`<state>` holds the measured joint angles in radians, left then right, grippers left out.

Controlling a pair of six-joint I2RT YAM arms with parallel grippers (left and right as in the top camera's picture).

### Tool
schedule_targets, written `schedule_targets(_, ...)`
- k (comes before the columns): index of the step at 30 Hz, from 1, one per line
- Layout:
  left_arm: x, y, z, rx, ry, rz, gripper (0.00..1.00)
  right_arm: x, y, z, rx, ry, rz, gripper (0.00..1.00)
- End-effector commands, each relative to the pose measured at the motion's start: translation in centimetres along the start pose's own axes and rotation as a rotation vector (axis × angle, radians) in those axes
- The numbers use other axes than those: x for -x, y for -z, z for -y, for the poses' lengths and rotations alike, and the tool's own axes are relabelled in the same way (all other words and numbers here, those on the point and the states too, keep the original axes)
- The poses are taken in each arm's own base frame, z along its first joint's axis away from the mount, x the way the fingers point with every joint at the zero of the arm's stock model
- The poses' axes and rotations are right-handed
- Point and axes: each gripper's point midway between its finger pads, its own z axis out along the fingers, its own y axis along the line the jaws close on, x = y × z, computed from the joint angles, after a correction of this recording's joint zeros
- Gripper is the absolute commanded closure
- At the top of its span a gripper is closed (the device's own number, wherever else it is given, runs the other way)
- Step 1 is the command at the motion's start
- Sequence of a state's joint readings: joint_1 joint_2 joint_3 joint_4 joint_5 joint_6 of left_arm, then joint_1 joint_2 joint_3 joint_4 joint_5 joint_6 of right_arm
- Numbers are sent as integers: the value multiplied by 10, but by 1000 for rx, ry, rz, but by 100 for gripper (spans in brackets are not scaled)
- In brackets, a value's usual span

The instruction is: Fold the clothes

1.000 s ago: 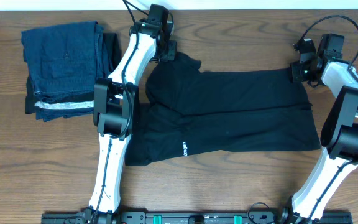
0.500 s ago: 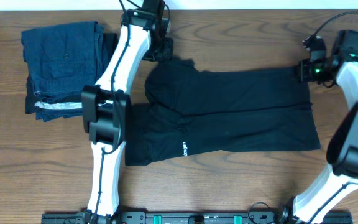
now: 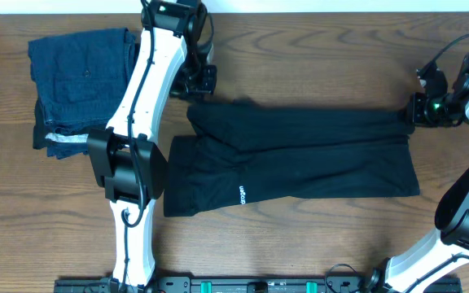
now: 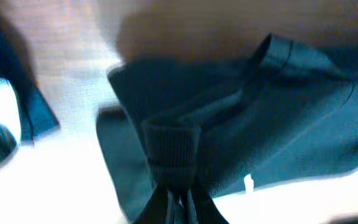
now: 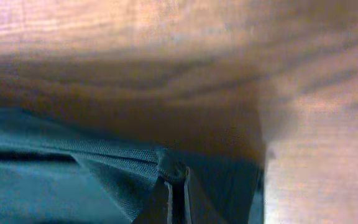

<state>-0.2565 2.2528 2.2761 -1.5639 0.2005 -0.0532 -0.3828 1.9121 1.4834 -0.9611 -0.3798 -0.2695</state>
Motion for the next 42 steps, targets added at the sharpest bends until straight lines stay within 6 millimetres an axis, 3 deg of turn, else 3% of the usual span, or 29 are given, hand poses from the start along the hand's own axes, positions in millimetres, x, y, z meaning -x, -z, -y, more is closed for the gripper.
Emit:
schedule_targets(1,-17,11,1,2,29,-37,94,-6,3,1,-8,-32,-19,99)
schedule_targets(8,-44,5,12,22,15,-132,94,-20,4,-3,1,-54,-79,99)
schedule_targets(14,-85,-9,11,45,8,-248,94,-27,5,-2,-11,-102,-109,99)
schedule_targets(18,-107,-13,7,44,55,-216,94,-36,6,0,-39,-156,-147,99)
schedule_targets(22,-133,-16,14,-35,72,-171,94,-52,10,16,-149,-246,-209,99)
schedule_targets(28,-154,-50,7,-43,128,-147,94,-64,9,19,-187,-296,-248,99)
schedule_targets(34,-146,-89,0,-50,122,-96,94,-79,-6,16,-186,-296,-283,99)
schedule_targets(42,-130,-93,-23,40,179,-22,94,-113,-23,23,-251,-363,-356,99)
